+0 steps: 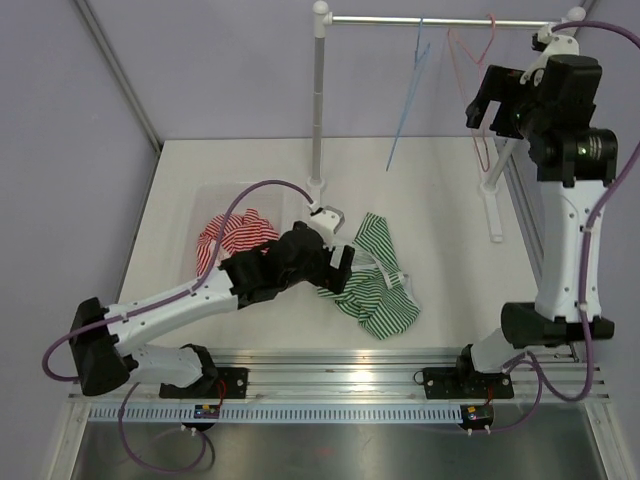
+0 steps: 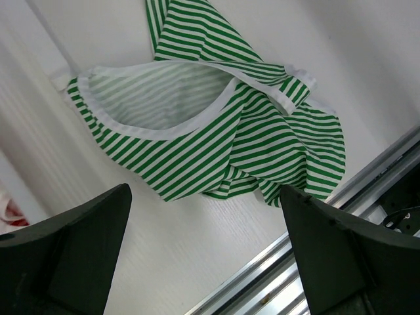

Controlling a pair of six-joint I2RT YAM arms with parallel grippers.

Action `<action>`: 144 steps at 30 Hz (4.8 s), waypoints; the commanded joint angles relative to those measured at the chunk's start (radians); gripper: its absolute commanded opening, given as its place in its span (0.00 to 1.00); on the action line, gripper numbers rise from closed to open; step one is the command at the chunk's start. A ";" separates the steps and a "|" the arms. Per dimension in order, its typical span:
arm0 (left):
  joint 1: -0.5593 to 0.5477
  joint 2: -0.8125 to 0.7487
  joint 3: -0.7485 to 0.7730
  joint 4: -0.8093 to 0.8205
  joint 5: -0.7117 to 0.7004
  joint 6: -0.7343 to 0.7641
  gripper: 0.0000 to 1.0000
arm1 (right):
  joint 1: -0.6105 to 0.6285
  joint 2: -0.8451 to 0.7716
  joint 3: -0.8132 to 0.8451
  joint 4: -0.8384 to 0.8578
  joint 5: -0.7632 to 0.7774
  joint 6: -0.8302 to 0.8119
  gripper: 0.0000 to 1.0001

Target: Remove the tank top from the hanger

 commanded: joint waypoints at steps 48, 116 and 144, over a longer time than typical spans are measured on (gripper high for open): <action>-0.037 0.041 0.409 -0.306 -0.487 -0.033 0.00 | -0.001 -0.967 -0.912 0.440 -0.541 0.281 0.99; 0.796 -0.697 0.116 -0.446 -0.019 0.194 0.99 | 0.107 -0.862 -0.993 0.143 -0.012 -0.008 0.99; 0.785 -0.896 -0.088 -0.368 0.093 0.280 0.99 | 0.120 -0.947 -1.112 0.172 0.014 -0.014 0.99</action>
